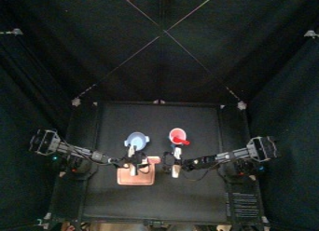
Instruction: Place salmon sushi in bowl
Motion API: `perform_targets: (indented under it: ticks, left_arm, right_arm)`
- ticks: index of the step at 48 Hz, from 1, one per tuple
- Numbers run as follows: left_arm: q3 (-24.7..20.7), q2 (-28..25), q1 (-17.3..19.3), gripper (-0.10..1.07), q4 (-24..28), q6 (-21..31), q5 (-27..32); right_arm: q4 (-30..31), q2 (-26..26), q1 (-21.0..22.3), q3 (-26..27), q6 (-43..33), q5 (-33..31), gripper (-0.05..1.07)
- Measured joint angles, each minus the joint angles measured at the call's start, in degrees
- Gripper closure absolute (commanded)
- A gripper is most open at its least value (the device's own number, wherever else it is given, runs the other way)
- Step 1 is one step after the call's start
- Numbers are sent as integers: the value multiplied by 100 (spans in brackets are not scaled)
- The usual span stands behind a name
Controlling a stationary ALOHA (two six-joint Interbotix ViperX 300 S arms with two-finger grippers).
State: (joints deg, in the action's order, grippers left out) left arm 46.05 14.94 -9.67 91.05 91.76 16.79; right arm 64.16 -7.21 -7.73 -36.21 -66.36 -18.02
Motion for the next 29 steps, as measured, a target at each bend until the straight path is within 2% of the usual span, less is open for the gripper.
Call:
perform_targets:
  ticks: [10,15,26,29]
  left_arm:
    - [281,272,35,34,-44,0,272]
    - [501,475,123,34,-290,9,378]
    - [888,729,589,34,-861,0,483]
    - [976,712,879,34,-1063,9,483]
  right_arm:
    - [0,-176,-79,-167,0,0,12]
    - [-18,-290,-97,-281,0,0,12]
    - [-88,-519,-132,-492,0,9,12]
    - [-88,-545,-149,-519,0,9,12]
